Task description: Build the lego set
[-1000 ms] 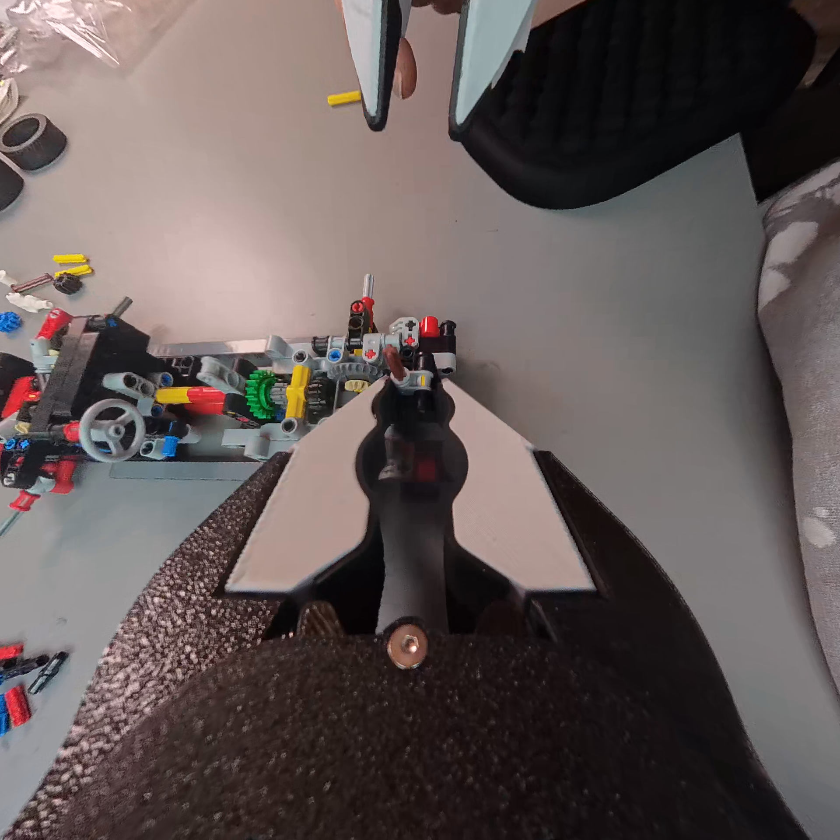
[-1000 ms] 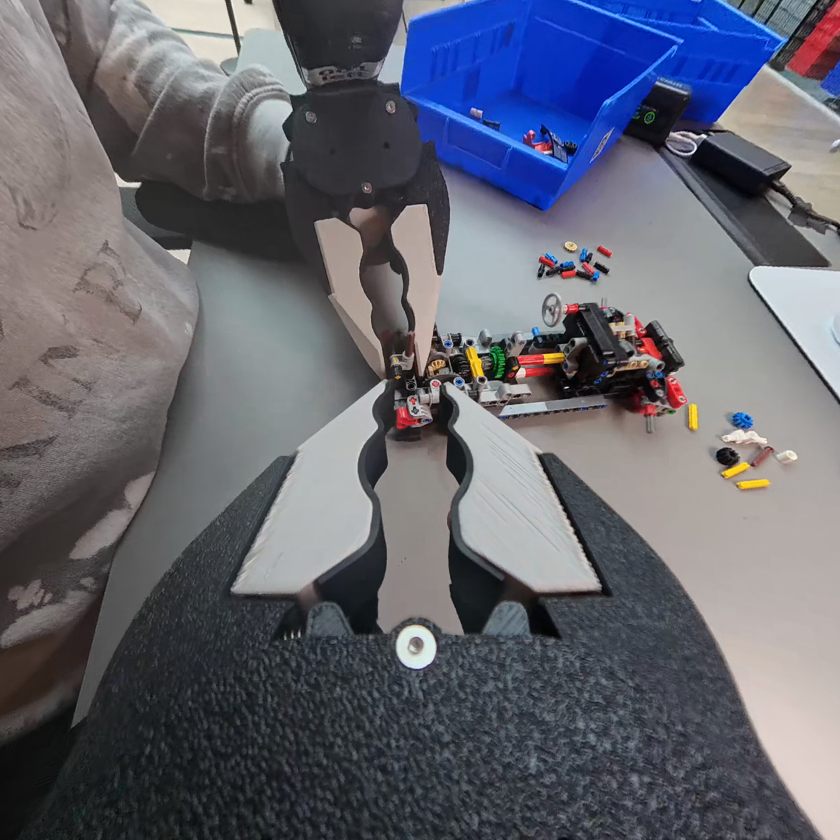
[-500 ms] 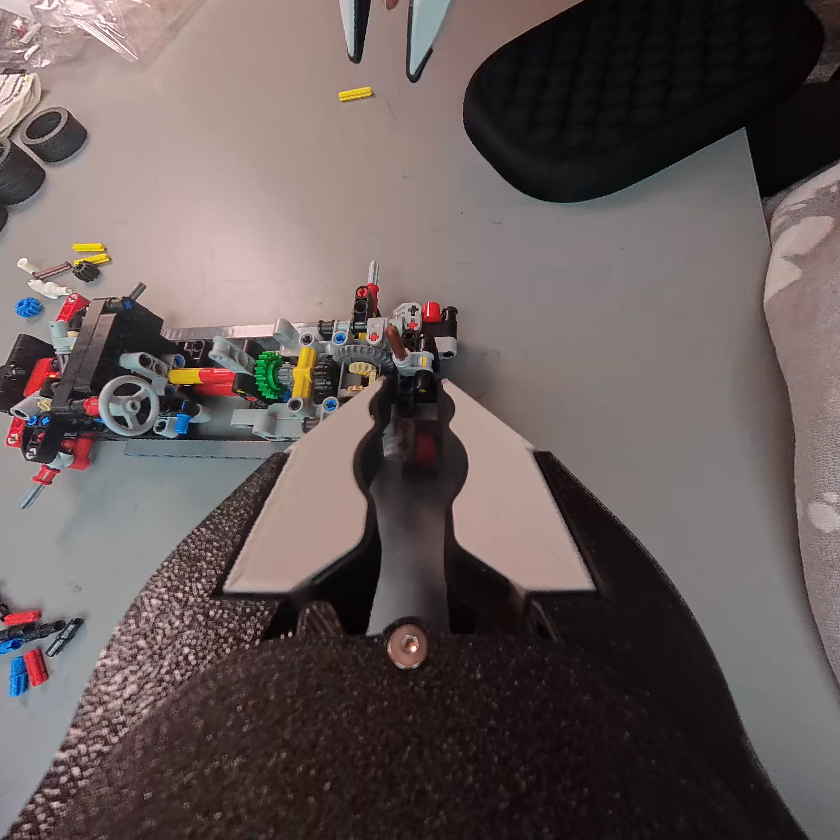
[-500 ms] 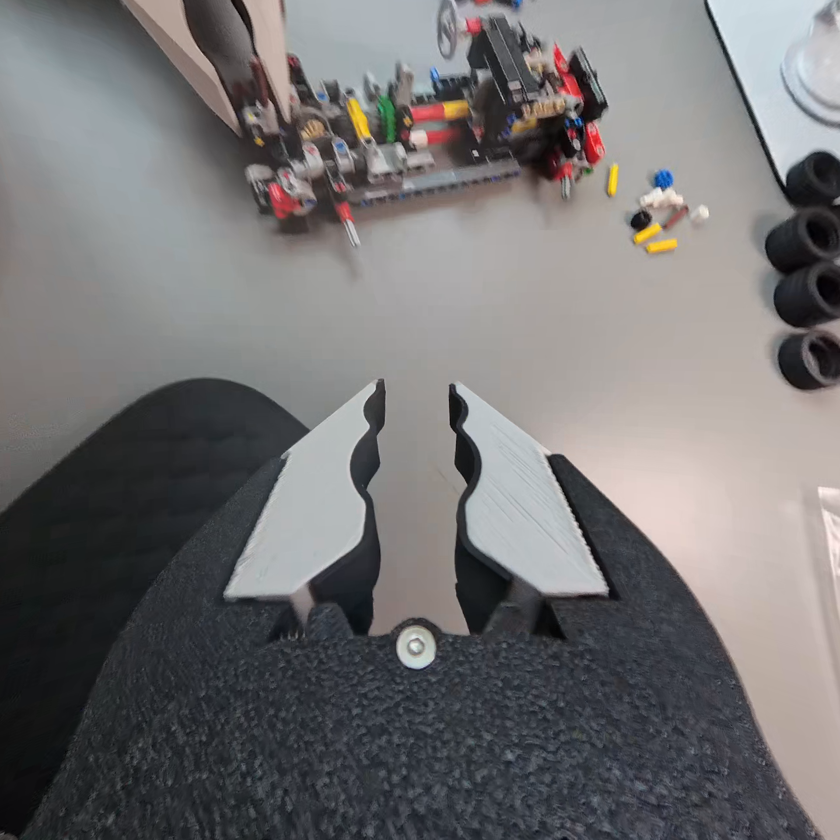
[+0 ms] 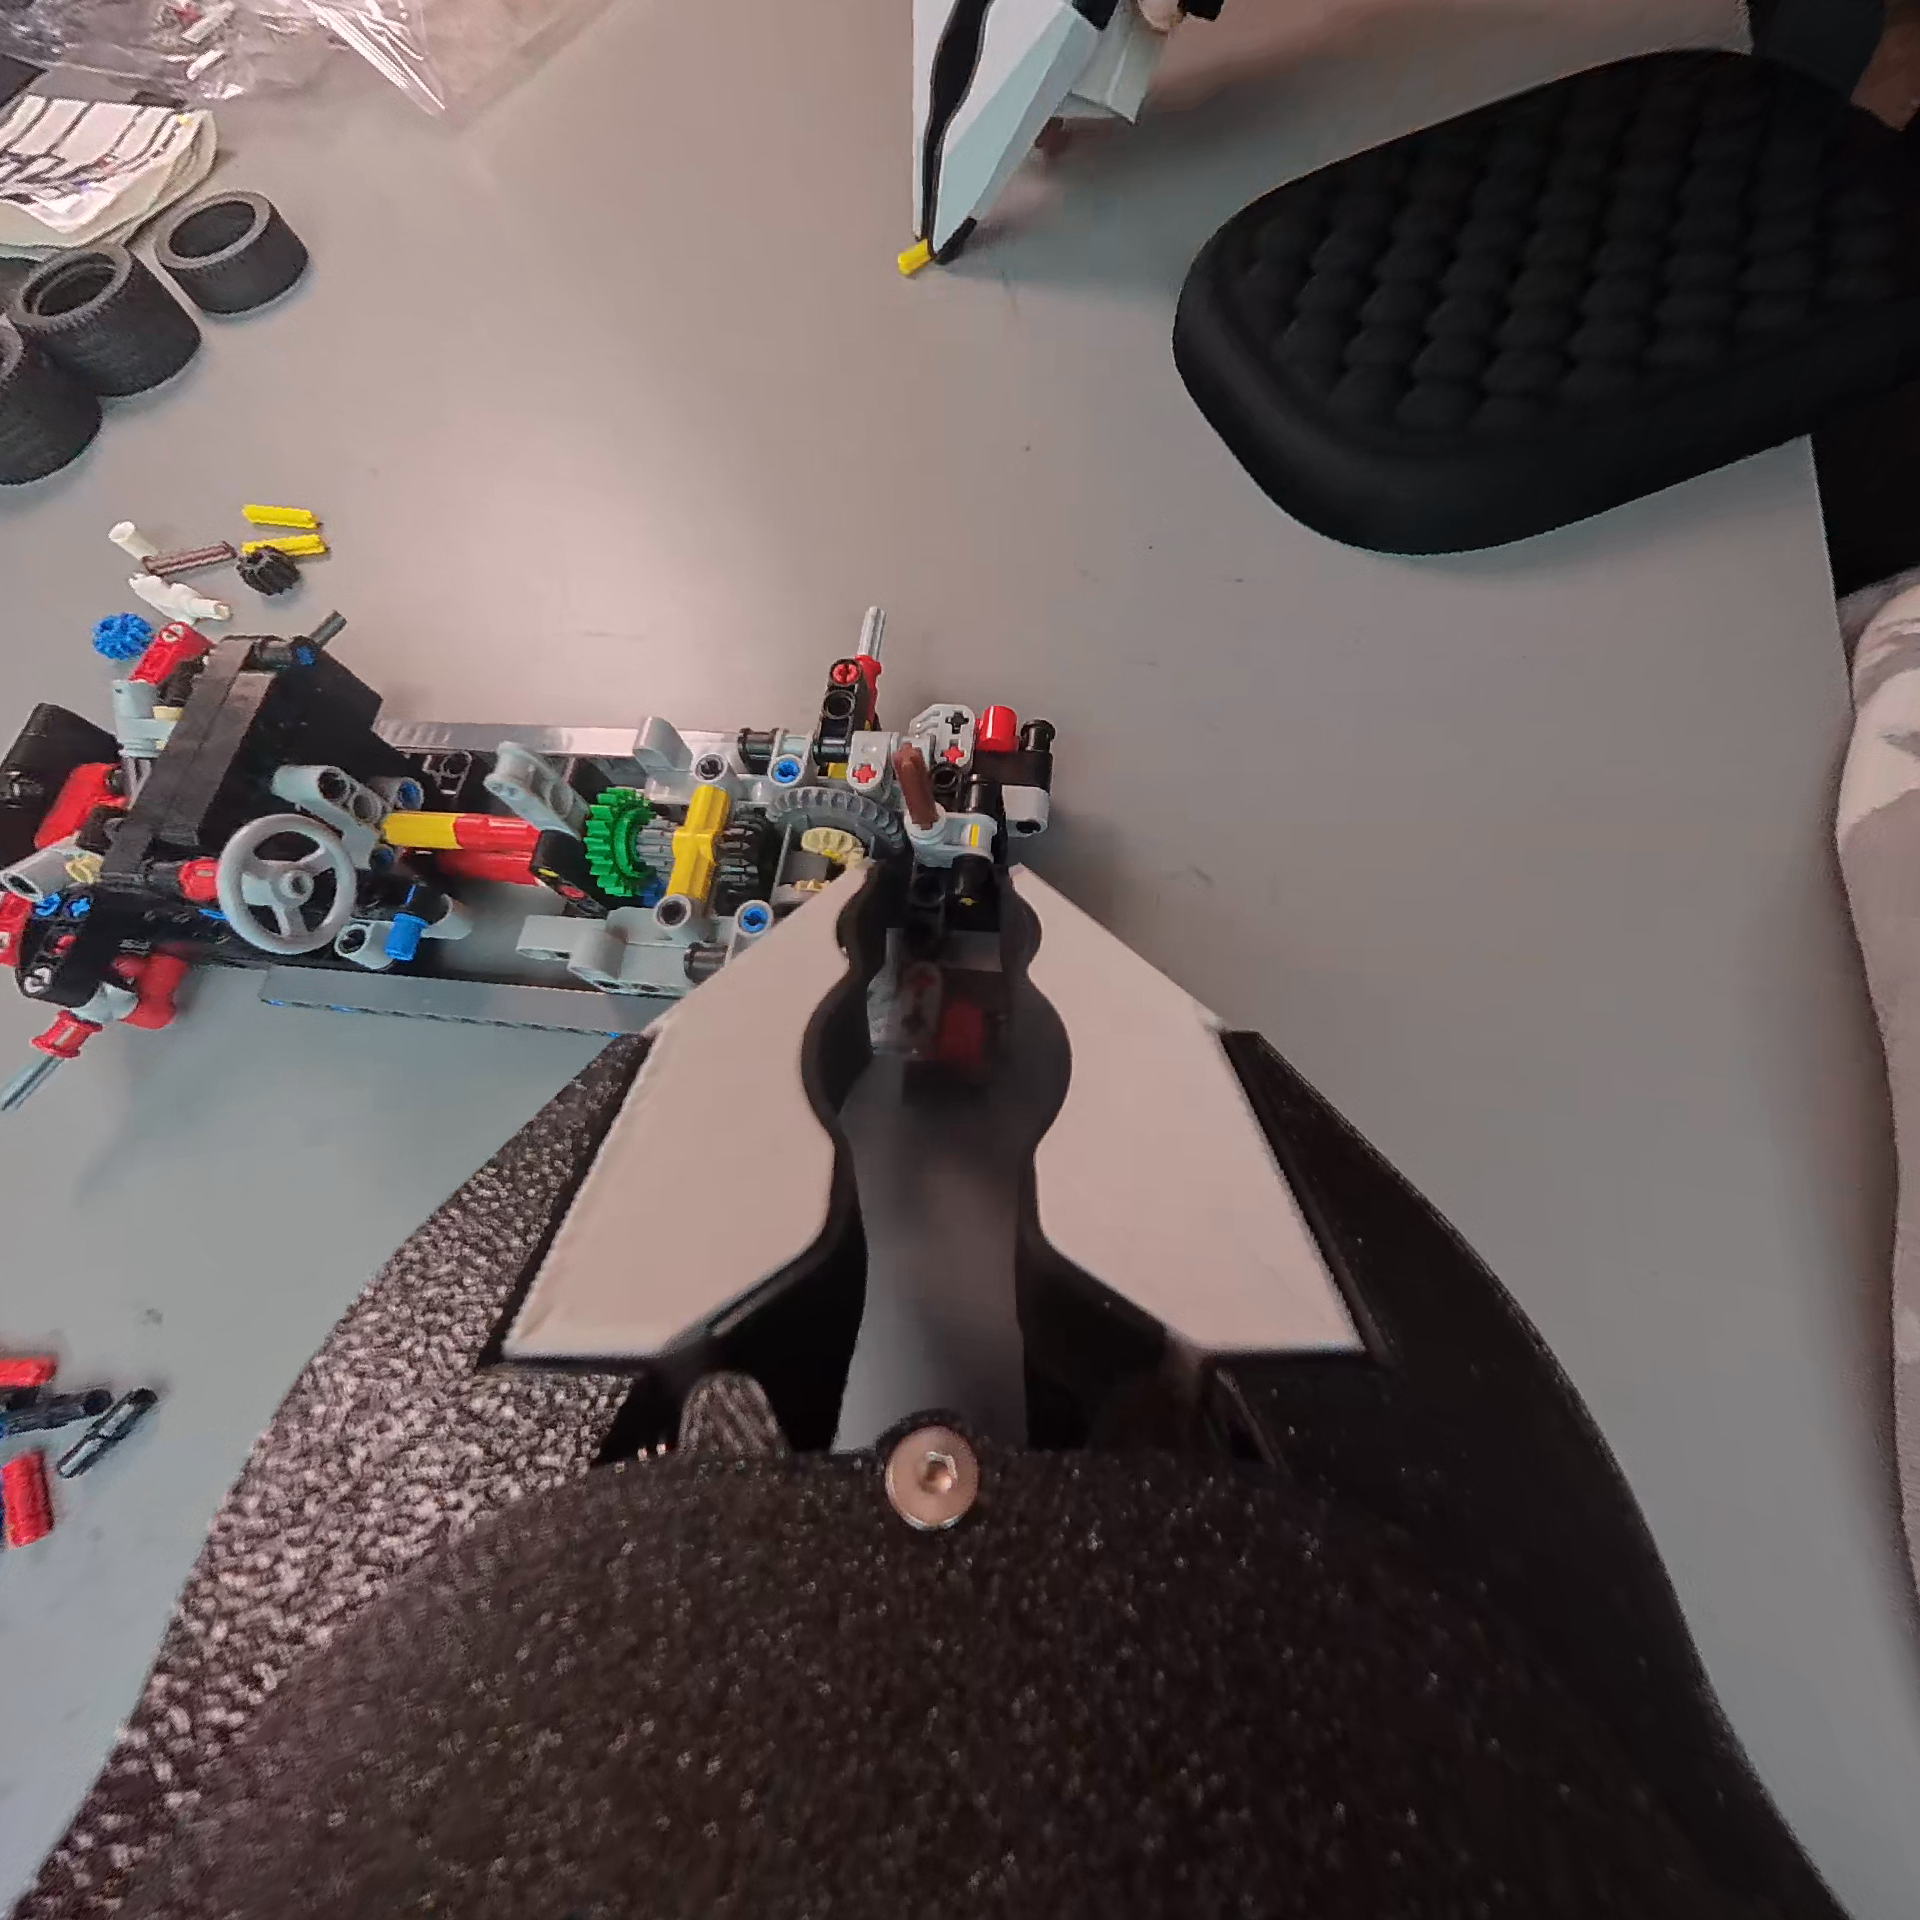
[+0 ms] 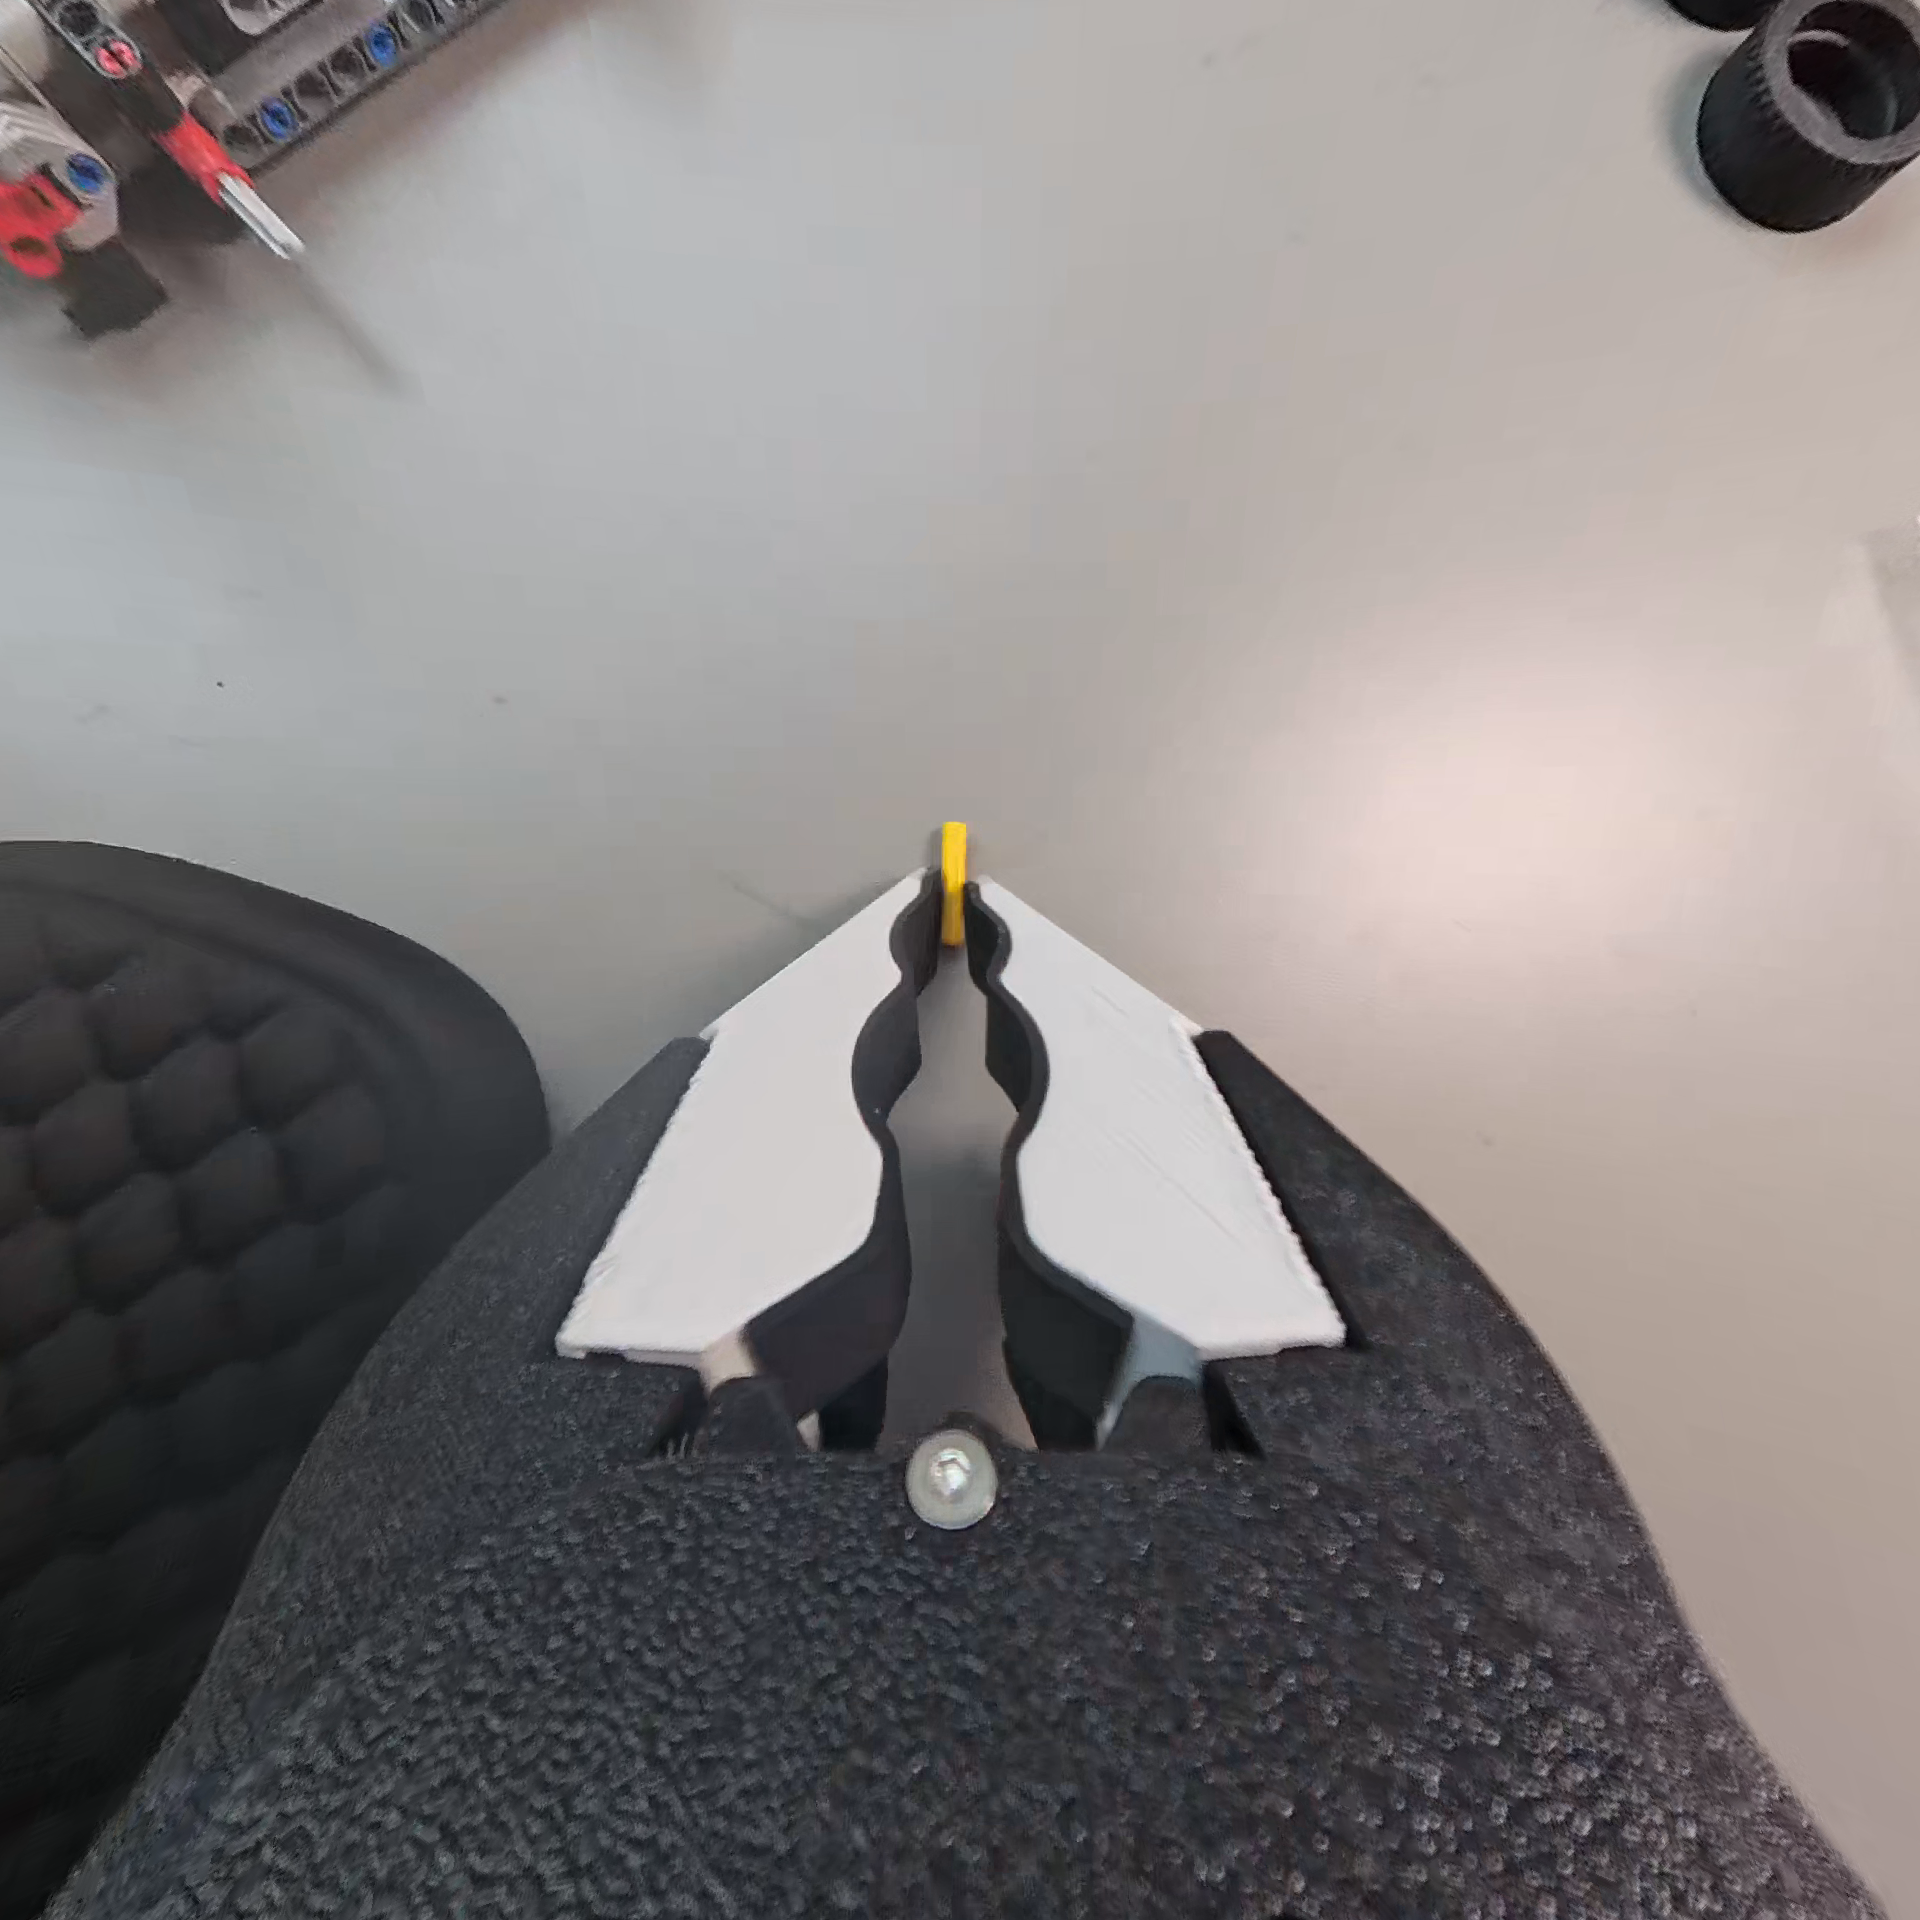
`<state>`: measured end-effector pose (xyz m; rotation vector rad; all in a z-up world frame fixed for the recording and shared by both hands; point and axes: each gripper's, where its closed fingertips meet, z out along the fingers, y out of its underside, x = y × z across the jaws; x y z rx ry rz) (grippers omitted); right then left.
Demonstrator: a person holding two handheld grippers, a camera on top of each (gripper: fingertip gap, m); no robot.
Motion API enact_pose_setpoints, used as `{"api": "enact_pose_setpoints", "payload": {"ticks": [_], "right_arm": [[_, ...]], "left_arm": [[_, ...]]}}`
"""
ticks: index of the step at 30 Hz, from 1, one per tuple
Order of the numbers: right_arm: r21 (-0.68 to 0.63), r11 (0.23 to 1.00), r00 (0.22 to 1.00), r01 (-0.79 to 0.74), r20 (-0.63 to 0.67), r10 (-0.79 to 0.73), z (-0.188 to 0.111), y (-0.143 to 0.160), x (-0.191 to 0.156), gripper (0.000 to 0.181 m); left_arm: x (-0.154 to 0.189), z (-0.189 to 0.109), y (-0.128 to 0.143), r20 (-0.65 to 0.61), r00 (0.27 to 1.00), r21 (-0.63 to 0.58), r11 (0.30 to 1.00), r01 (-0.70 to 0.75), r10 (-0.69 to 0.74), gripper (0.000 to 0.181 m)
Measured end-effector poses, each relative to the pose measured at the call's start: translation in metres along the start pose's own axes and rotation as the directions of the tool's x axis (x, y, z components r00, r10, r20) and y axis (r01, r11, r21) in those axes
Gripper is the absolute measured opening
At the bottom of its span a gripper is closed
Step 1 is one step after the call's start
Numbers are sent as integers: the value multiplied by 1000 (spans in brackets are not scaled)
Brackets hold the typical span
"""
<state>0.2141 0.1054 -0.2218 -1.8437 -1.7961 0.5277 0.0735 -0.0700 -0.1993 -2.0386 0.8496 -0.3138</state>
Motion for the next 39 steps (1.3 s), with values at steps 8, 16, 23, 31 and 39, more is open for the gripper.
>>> {"api": "enact_pose_setpoints", "payload": {"ticks": [8, 16, 23, 31, 39], "right_arm": [[450, 833, 923, 322, 49, -383, -30, -103, -104, 1], [528, 640, 756, 559, -7, -655, -22, -163, -192, 1], [483, 612, 711, 627, -32, -703, -12, -168, -196, 1], [557, 621, 761, 552, -33, -647, -20, -176, -196, 1], [682, 682, 838, 265, 187, -513, -36, -178, -194, 7]], "left_arm": [[-5, -46, -49, -298, 898, 272, 873, 404, -323, 26], [18, -49, -62, -392, 872, 295, 858, 421, -294, 19], [14, -54, -58, -356, 892, 300, 870, 392, -280, 4], [12, -60, -65, -338, 914, 365, 864, 347, -224, 3], [17, -70, -75, -295, 949, 460, 855, 240, -108, 2]]}}
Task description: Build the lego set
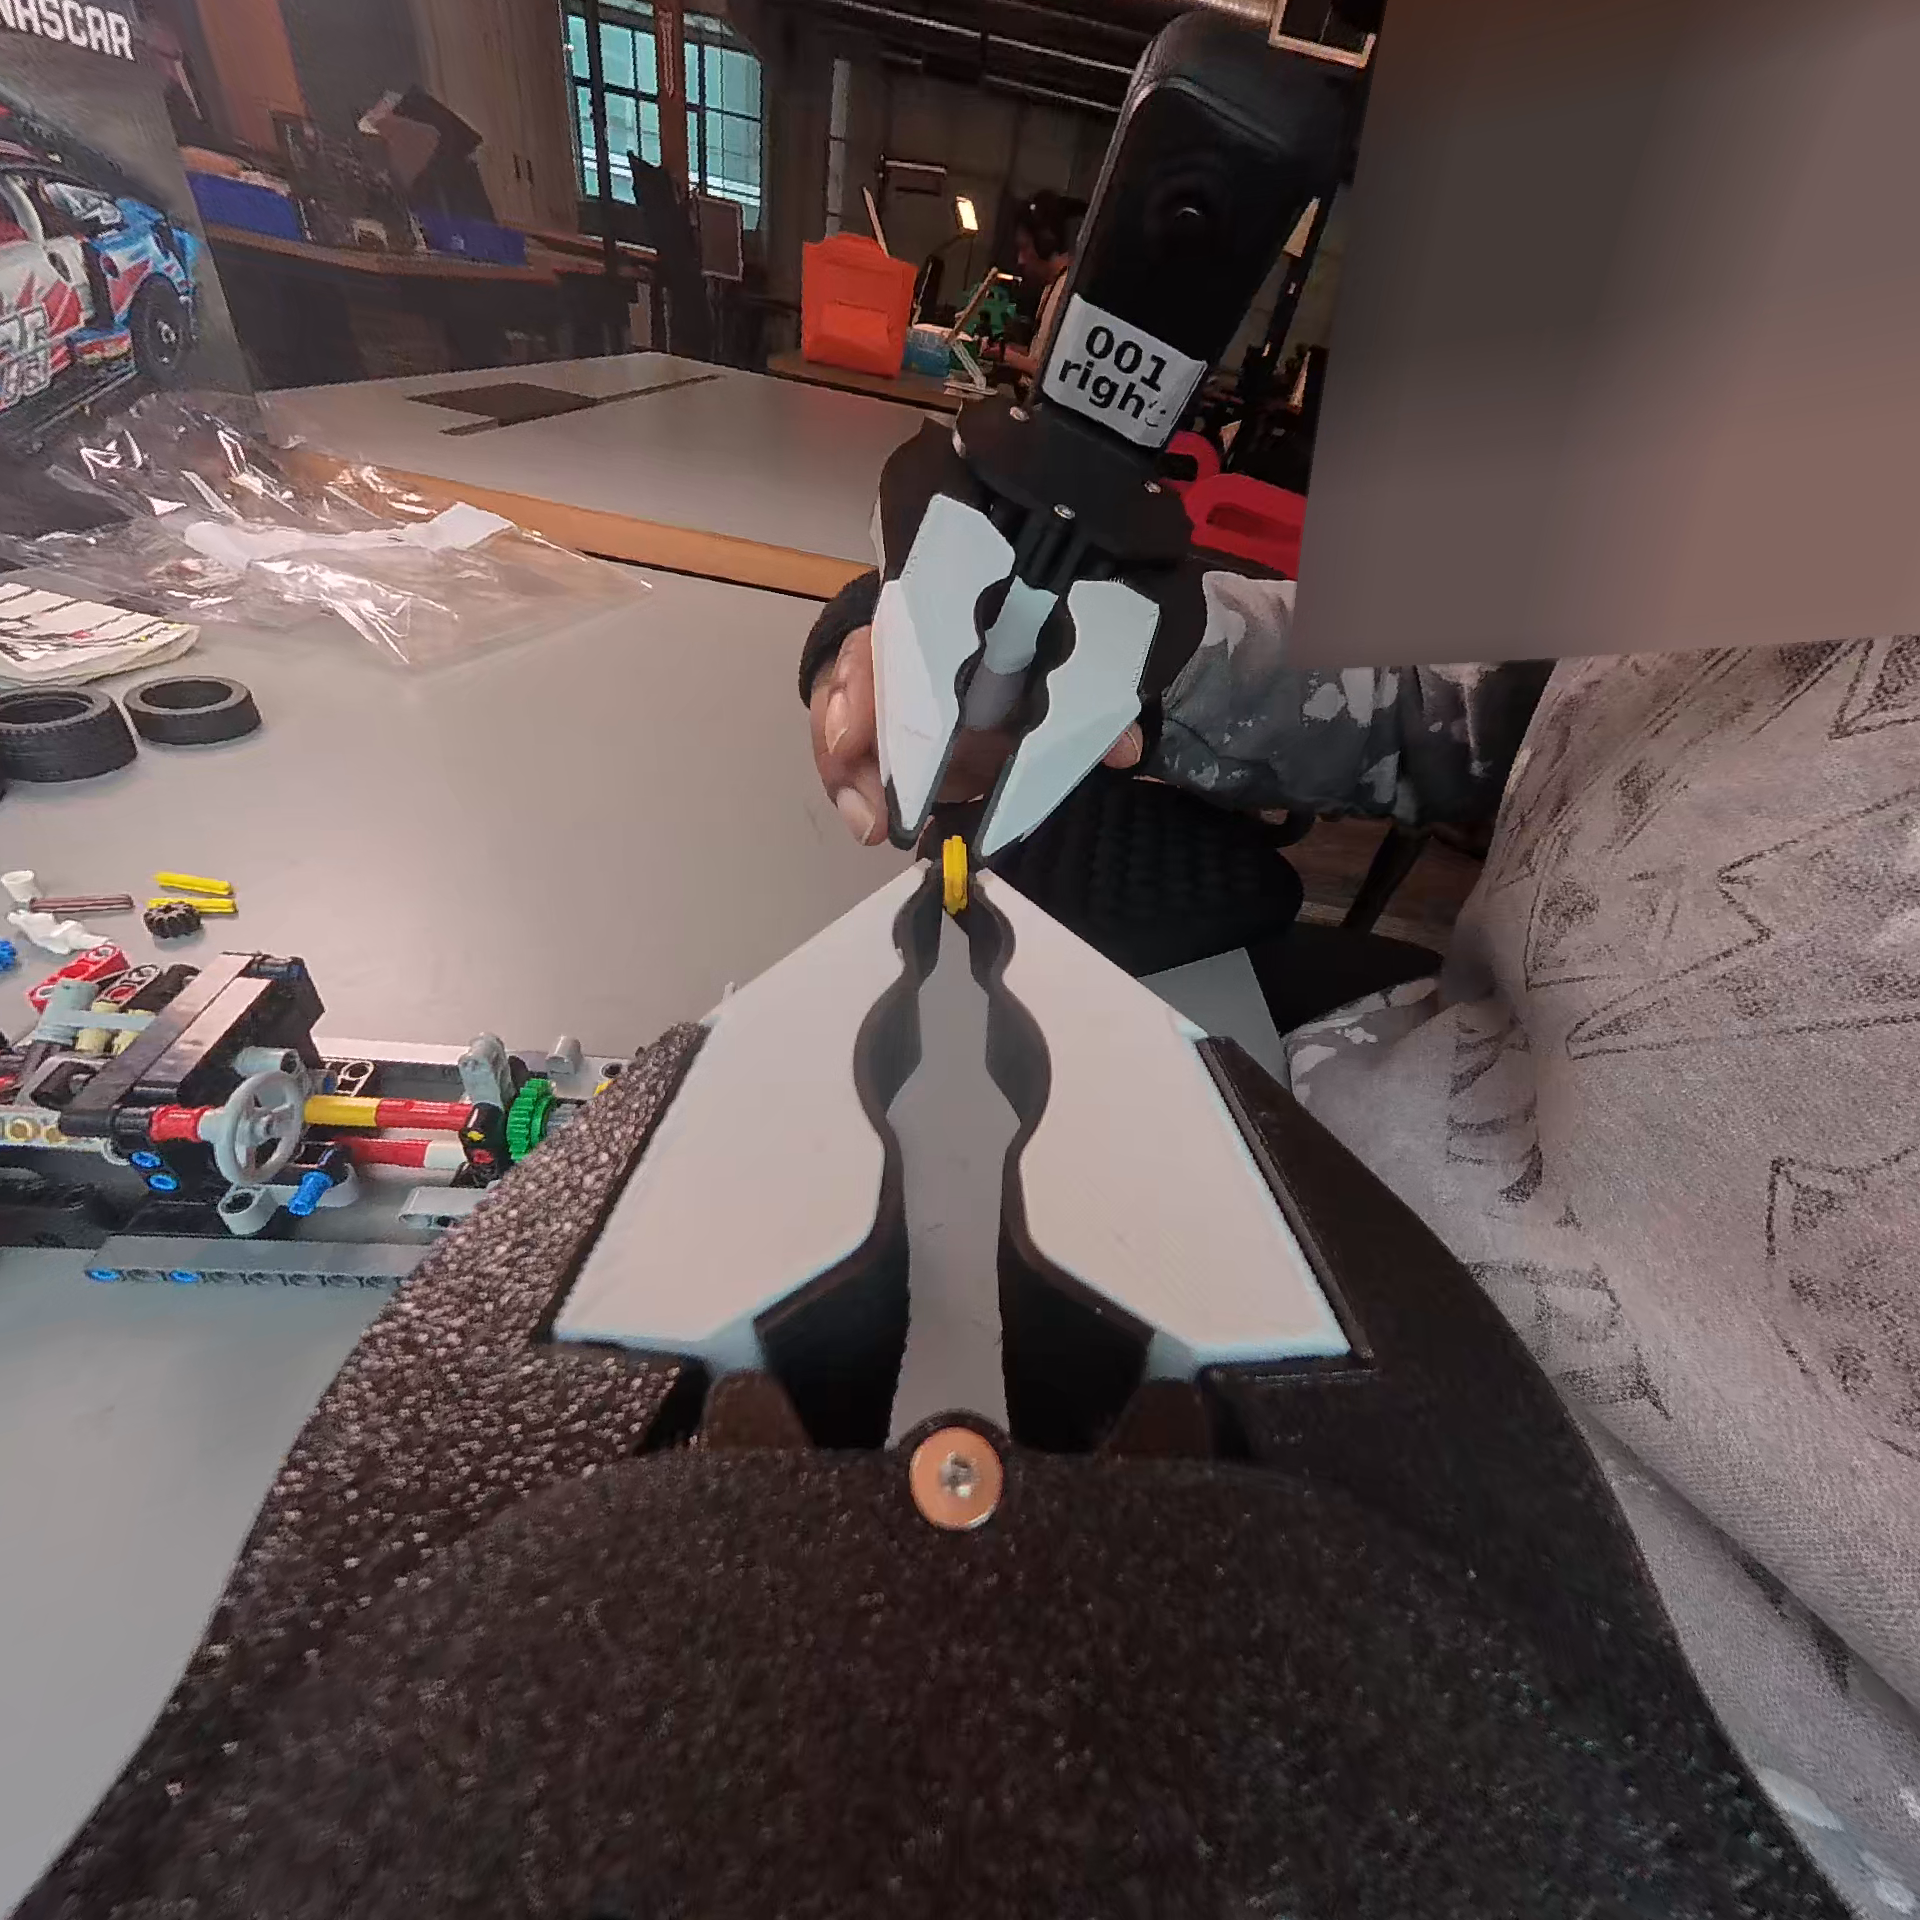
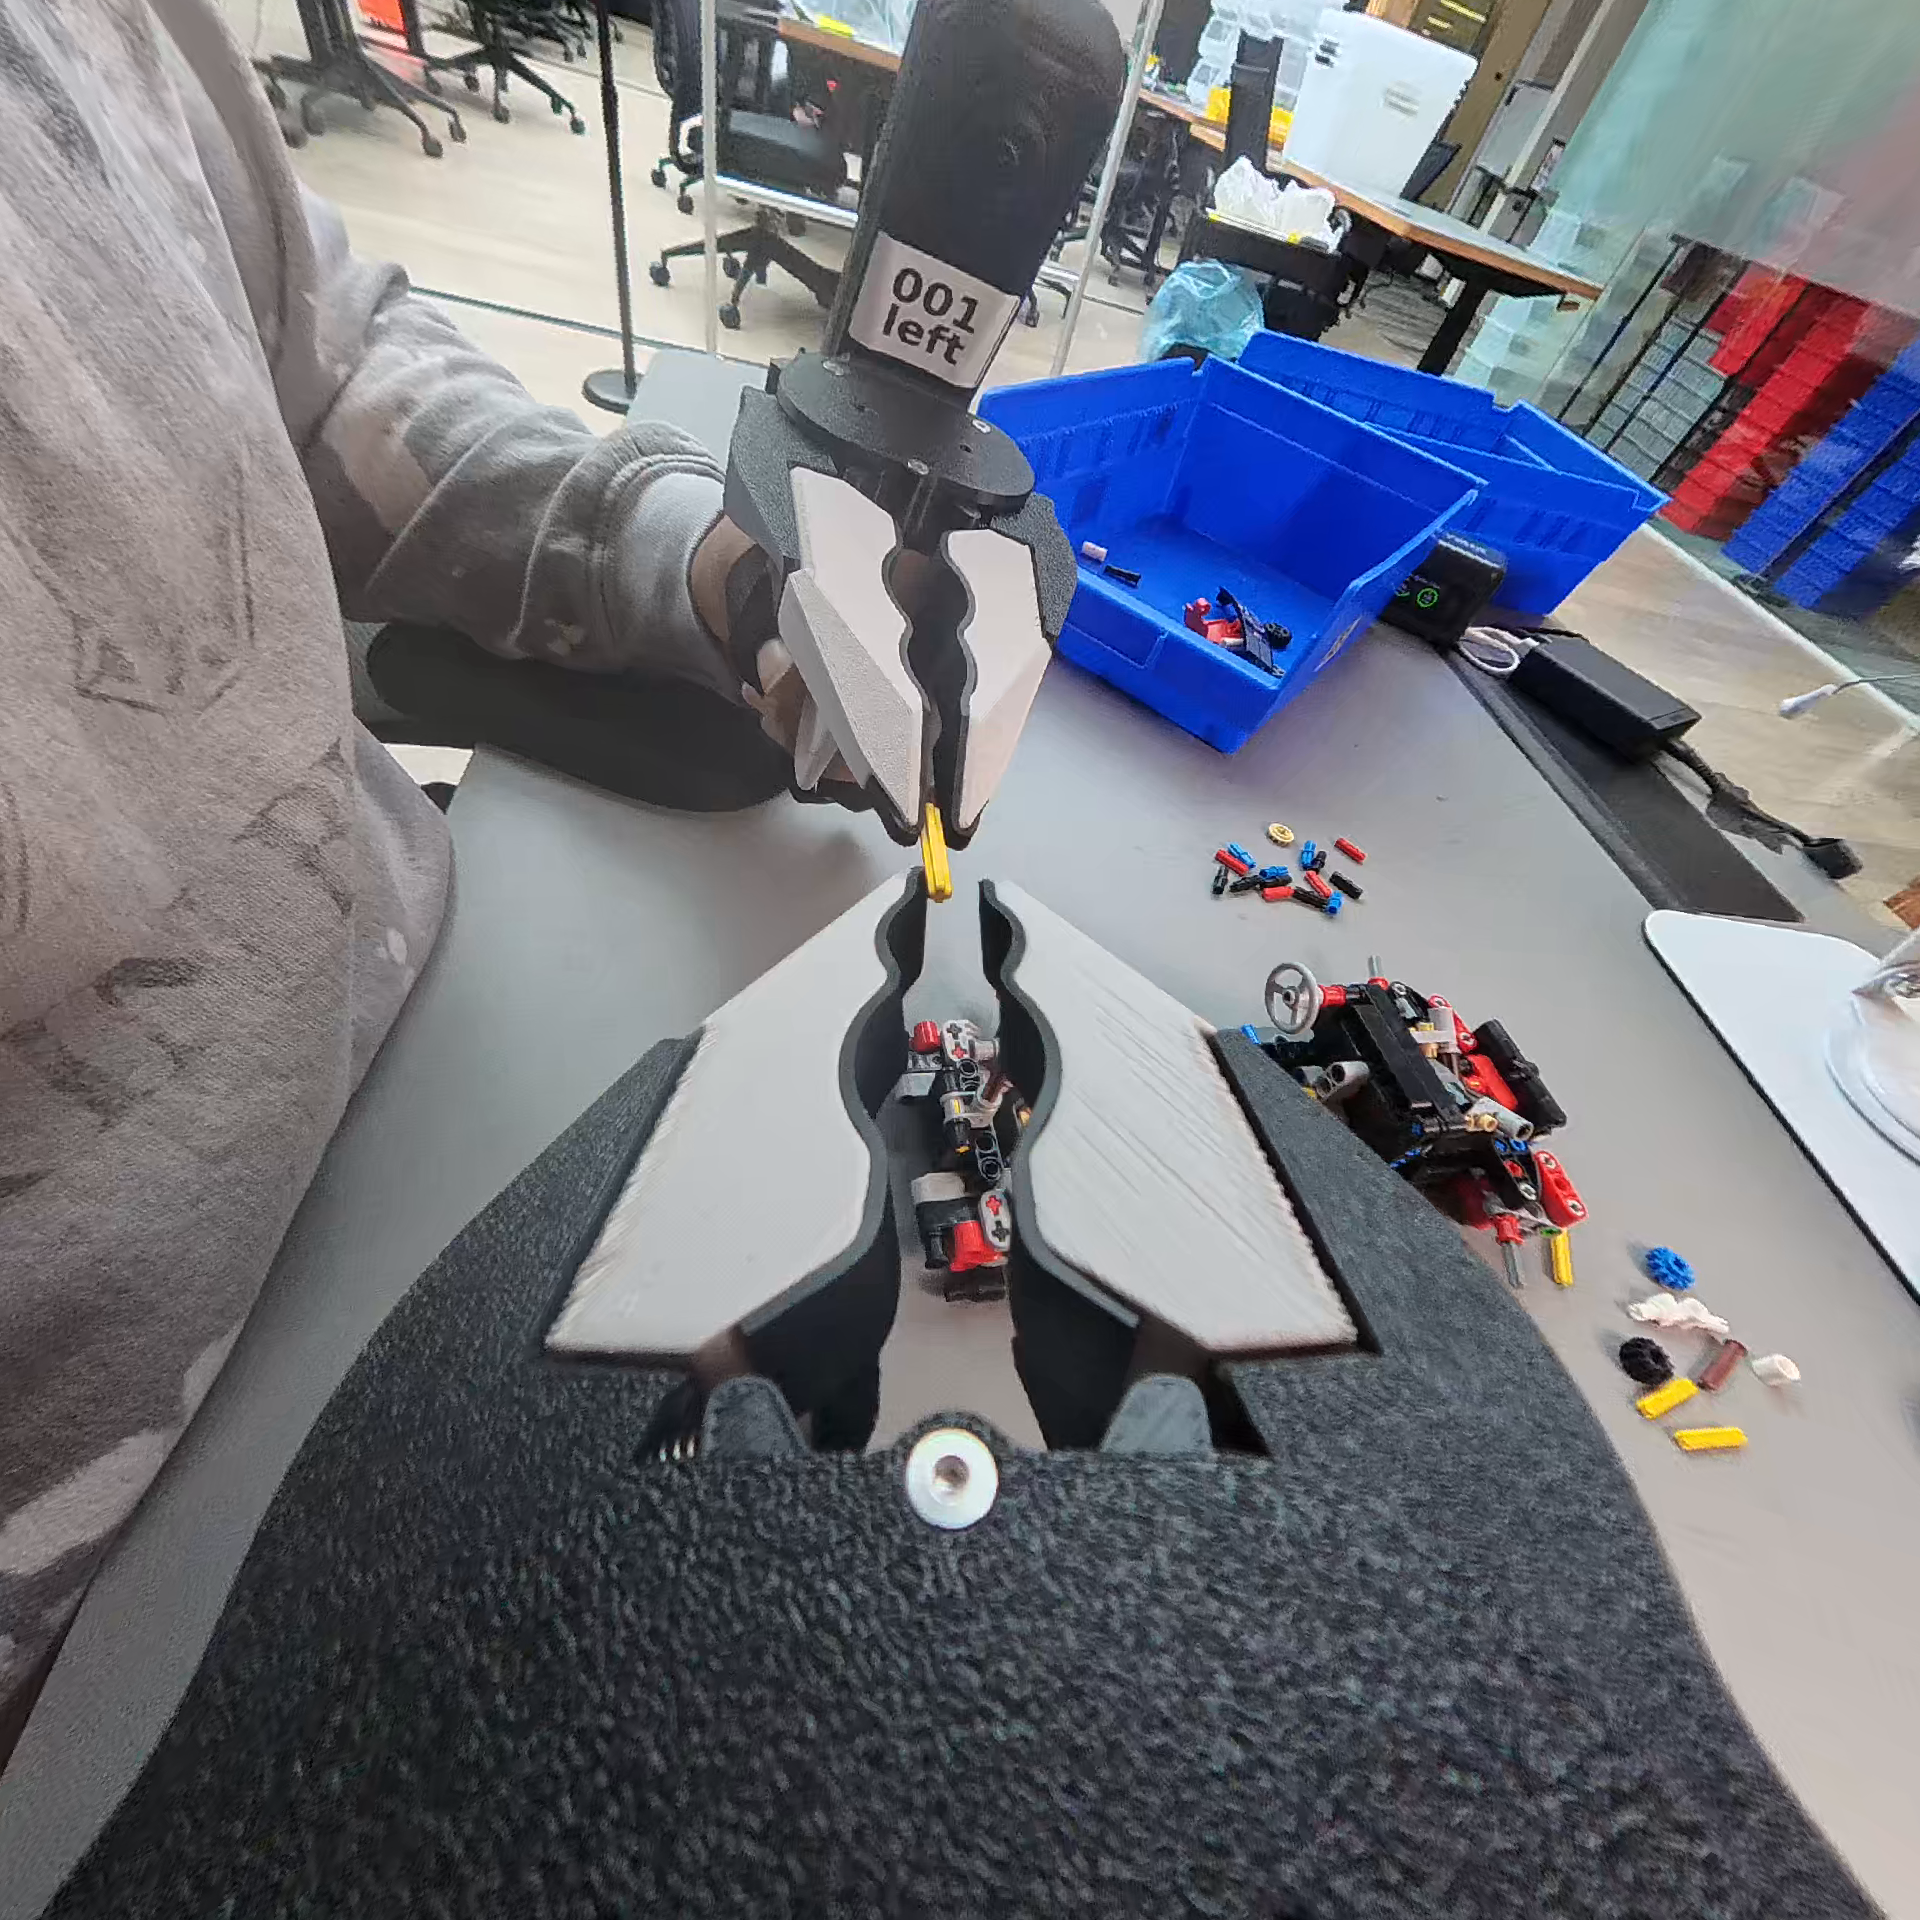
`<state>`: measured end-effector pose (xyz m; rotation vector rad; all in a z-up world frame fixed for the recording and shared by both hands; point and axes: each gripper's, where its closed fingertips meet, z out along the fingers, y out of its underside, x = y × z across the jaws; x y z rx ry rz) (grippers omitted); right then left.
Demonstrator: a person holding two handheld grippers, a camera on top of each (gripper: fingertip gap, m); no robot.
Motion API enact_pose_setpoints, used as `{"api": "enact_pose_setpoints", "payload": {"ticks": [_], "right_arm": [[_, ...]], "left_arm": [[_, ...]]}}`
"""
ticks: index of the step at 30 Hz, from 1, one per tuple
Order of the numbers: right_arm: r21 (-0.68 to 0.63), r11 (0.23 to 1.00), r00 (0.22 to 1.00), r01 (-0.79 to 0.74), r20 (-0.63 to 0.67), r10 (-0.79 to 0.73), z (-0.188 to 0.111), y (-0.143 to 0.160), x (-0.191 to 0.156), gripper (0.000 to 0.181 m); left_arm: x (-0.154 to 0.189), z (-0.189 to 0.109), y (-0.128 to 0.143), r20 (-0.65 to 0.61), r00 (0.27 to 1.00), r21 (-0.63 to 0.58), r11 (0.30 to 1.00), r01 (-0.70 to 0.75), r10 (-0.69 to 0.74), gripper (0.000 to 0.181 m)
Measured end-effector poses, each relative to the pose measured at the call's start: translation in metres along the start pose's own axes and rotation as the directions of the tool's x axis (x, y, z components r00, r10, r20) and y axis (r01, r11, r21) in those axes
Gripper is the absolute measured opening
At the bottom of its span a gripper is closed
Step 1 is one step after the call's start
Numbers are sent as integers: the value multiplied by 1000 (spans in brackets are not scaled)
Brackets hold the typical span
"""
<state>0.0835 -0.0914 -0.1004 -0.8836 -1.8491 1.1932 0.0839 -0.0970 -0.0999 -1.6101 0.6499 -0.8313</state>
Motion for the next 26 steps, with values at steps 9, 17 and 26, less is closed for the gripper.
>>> {"api": "enact_pose_setpoints", "payload": {"ticks": [9, 17, 26], "right_arm": [[3, 999, 998, -36, 51, 36, 2, 4, -3, 1], [-7, 997, 994, -75, 83, 75, 6, 13, -4, 2], [-321, 944, 995, -71, 50, 91, 3, 86, 11, 19]], "left_arm": [[-3, 2, 7, 8, 1000, -28, 1000, -4, 4, 4], [-7, 5, 19, 49, 996, -134, 989, -66, 73, 3], [-42, -10, 67, 155, 987, -368, 930, 11, 49, 2]]}}
